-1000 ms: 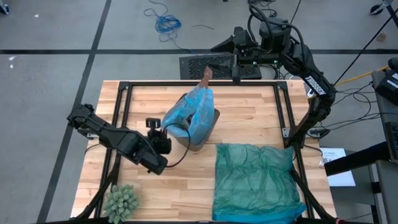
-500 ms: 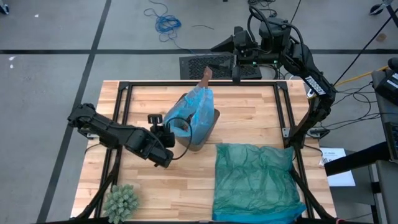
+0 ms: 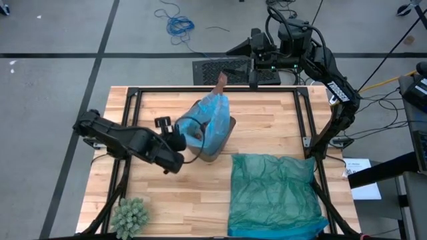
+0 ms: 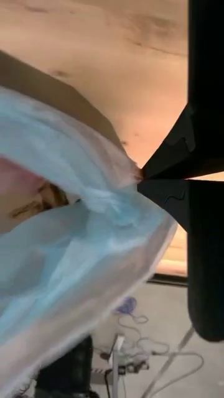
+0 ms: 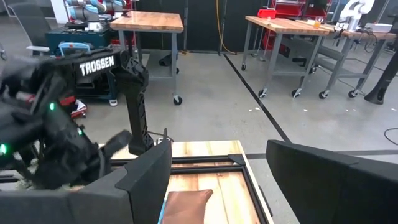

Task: Place trash/remove bag and relplace
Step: Remove the light blue trash bag from the black trash bin

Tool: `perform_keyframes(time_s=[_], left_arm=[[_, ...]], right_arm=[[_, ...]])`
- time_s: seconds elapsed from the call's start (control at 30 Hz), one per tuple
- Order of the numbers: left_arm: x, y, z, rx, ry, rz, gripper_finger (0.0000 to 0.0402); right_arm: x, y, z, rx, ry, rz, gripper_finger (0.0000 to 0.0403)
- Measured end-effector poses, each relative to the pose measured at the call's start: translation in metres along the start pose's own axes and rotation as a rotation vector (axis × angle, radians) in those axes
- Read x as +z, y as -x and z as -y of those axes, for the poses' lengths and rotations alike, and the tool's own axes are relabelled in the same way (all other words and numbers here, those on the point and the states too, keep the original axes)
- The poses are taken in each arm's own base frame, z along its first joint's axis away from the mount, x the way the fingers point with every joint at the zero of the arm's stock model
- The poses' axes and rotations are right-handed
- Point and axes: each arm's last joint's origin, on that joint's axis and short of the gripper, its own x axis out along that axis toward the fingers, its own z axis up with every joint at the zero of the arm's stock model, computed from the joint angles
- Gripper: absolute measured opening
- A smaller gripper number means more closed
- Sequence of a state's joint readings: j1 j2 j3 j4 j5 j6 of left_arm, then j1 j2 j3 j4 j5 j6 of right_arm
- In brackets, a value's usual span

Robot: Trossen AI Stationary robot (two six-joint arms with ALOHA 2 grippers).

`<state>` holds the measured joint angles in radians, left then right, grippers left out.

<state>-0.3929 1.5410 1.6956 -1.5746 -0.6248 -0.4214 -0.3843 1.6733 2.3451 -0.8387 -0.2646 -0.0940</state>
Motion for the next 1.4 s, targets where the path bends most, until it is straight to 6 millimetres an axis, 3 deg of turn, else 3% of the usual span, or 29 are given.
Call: perform_keyframes(time_s=[0.37,0.8,1.1,1.4], left_arm=[[0.016,0.063,-0.044,-0.093,0.129,0.243,0.0001],[0.010,0.119,-0.091,-0.169,0.268,0.469,0.0000],[0.010,0.125,-0.105,-0.135,0.292,0.519,0.0000],[0.019,0.120,-0.120,-0.080,0.337,0.558,0.0000]], right_arm=[[0.000,0.000,0.000,0.000,0.026,-0.001,0.0256],[0.000,0.000,-0.001,0.051,0.022,0.003,0.0256],[-0.002,-0.005,-0.015,0.342,-0.040,0.002,0.0256],[-0.025,-0.064,-0.037,0.375,0.022,-0.073,0.0264]])
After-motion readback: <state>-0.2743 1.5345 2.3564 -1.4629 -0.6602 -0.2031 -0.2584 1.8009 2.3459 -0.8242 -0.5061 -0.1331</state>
